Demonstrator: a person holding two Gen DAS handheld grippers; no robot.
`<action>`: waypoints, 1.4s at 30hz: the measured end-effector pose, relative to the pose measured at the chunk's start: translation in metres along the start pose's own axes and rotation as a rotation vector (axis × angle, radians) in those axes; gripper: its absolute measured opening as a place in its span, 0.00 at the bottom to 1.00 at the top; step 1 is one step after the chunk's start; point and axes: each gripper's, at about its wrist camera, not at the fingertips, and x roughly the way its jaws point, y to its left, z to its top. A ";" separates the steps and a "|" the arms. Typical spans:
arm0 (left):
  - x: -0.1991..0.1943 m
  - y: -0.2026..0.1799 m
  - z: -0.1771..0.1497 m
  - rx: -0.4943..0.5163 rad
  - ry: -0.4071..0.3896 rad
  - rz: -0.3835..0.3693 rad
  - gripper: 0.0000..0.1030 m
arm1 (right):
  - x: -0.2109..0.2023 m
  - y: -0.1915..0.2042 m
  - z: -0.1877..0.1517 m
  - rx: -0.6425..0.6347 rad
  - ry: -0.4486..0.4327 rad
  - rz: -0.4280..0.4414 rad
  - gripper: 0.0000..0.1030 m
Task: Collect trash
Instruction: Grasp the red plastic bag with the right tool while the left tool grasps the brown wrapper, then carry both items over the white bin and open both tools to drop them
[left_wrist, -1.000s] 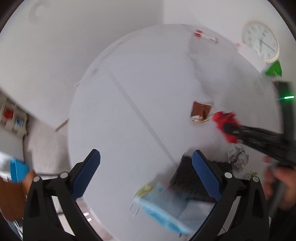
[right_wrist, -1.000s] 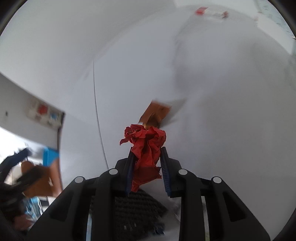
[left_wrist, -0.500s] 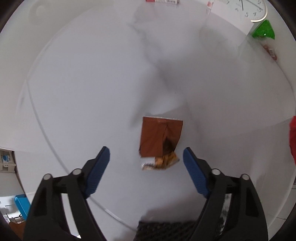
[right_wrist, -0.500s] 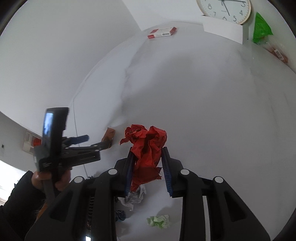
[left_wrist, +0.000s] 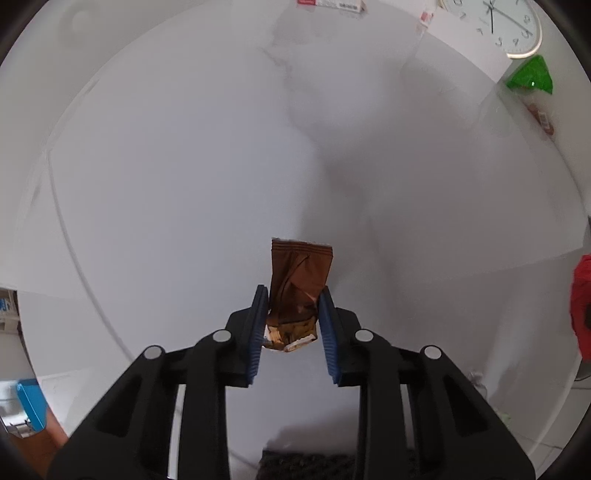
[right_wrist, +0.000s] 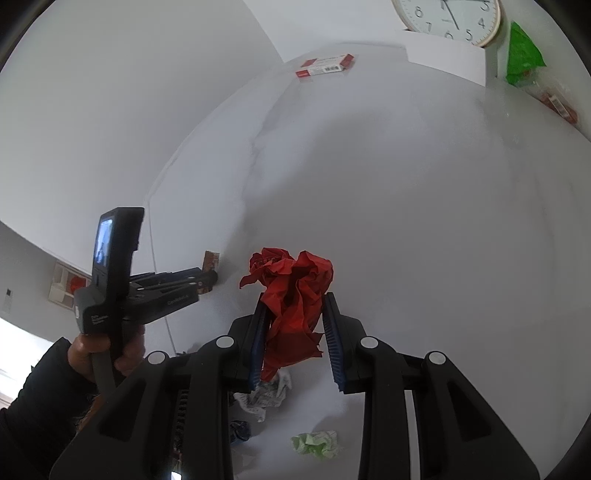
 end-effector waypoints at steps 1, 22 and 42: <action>-0.011 0.005 -0.005 -0.019 -0.014 0.004 0.27 | 0.000 0.002 0.000 -0.010 -0.001 0.002 0.29; -0.235 0.212 -0.356 -0.527 -0.130 0.234 0.28 | -0.021 0.284 -0.141 -0.468 0.119 0.345 0.30; -0.103 0.317 -0.501 -0.749 0.022 -0.015 0.74 | 0.038 0.424 -0.276 -0.747 0.344 0.257 0.31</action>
